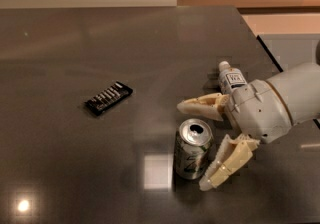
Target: Knock 7up can over
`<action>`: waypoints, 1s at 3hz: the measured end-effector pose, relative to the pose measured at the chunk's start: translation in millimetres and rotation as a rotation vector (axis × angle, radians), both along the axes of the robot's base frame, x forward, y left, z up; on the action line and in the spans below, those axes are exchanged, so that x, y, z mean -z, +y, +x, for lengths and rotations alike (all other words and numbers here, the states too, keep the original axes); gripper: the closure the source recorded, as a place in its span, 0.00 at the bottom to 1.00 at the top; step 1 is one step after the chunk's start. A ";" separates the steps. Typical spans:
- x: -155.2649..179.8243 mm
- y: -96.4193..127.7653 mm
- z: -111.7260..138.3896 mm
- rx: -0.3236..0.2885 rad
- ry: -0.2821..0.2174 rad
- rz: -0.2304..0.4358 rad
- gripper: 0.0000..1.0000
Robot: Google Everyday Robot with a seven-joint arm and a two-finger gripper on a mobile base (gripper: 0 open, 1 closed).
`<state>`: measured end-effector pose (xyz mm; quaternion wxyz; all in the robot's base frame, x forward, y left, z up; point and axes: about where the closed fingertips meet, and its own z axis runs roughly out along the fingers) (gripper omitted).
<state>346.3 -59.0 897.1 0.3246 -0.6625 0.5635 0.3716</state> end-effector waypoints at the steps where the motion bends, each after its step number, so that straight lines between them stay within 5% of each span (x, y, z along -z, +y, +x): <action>1: 1.0 -0.4 -0.7 -0.001 0.001 0.008 0.39; 3: -11.2 2.8 9.6 -0.006 -0.027 -0.070 0.87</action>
Offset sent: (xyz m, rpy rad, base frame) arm 0.0039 -0.0038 0.0016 -0.0011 -0.0051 0.0049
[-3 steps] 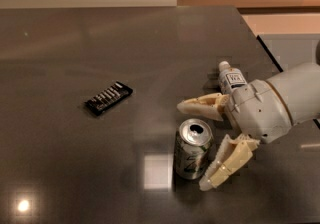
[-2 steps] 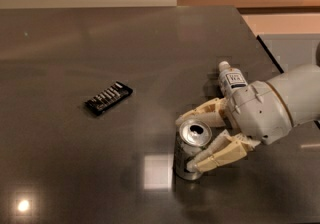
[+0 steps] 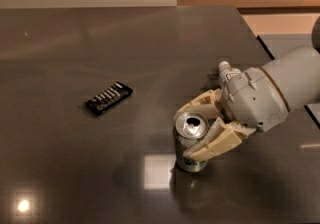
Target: Knock 7up can over
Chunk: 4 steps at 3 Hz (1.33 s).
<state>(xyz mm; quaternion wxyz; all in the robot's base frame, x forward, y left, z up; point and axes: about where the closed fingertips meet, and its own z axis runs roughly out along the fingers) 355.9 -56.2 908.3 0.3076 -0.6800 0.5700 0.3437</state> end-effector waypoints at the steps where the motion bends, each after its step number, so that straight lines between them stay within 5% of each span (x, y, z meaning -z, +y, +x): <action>1: -12.6 7.3 13.2 0.000 -0.051 -0.150 1.00; 3: -2.5 8.0 29.5 -0.048 -0.157 -0.514 1.00; 4: 5.6 4.4 36.2 -0.098 -0.197 -0.635 1.00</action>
Offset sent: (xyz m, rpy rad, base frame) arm 0.0399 0.0012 0.0083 -0.6294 -0.1857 0.0487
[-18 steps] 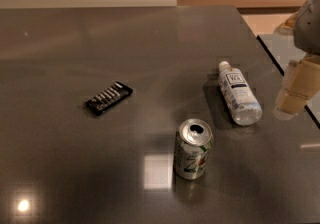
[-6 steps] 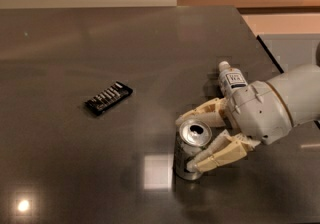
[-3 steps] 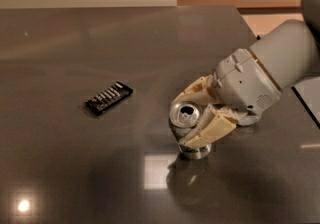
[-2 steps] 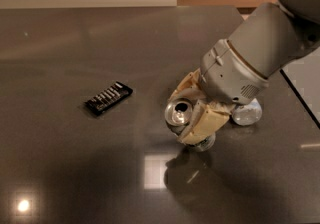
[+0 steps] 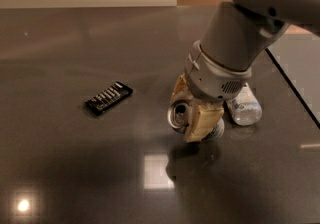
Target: Knock 7up can over
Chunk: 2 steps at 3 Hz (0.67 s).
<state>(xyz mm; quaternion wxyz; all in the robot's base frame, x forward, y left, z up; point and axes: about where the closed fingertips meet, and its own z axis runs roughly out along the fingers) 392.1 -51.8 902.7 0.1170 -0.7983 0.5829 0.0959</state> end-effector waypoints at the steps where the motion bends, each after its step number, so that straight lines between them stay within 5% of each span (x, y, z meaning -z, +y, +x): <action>1: 6.3 1.7 5.4 -0.056 -0.018 -0.056 0.85; 2: 12.6 5.7 8.9 -0.117 -0.031 -0.073 0.62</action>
Offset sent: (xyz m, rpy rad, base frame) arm 0.0118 0.0079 -0.0236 -0.0928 -0.0303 0.2016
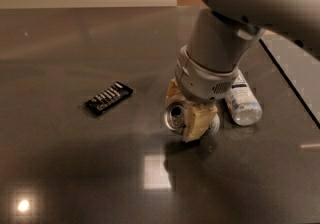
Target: Knock 7up can over
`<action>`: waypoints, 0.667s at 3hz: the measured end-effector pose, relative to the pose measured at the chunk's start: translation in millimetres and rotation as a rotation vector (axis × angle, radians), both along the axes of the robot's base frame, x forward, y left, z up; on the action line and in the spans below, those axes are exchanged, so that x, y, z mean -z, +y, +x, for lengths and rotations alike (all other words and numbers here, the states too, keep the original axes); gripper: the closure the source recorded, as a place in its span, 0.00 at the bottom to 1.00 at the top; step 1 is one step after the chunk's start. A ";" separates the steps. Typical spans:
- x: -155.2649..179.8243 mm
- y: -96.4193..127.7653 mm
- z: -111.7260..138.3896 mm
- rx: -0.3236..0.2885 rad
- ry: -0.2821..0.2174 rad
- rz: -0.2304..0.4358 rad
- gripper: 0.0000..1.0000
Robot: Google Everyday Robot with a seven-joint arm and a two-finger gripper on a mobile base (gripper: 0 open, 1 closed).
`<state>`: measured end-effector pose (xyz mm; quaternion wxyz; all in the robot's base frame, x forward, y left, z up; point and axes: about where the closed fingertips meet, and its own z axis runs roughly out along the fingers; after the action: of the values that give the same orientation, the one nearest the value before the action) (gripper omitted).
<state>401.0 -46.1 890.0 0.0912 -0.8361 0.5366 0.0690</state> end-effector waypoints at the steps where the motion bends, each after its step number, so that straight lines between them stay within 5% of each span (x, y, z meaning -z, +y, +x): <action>1: 6.5 4.3 1.8 -0.059 -0.020 -0.009 0.38; 2: 12.7 6.1 2.8 -0.094 -0.034 -0.023 0.16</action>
Offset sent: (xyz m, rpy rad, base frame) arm 0.0034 0.0055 -0.0233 -0.0450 -0.0398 0.1391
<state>403.8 -40.0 877.3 0.0877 -0.8623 0.4959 0.0527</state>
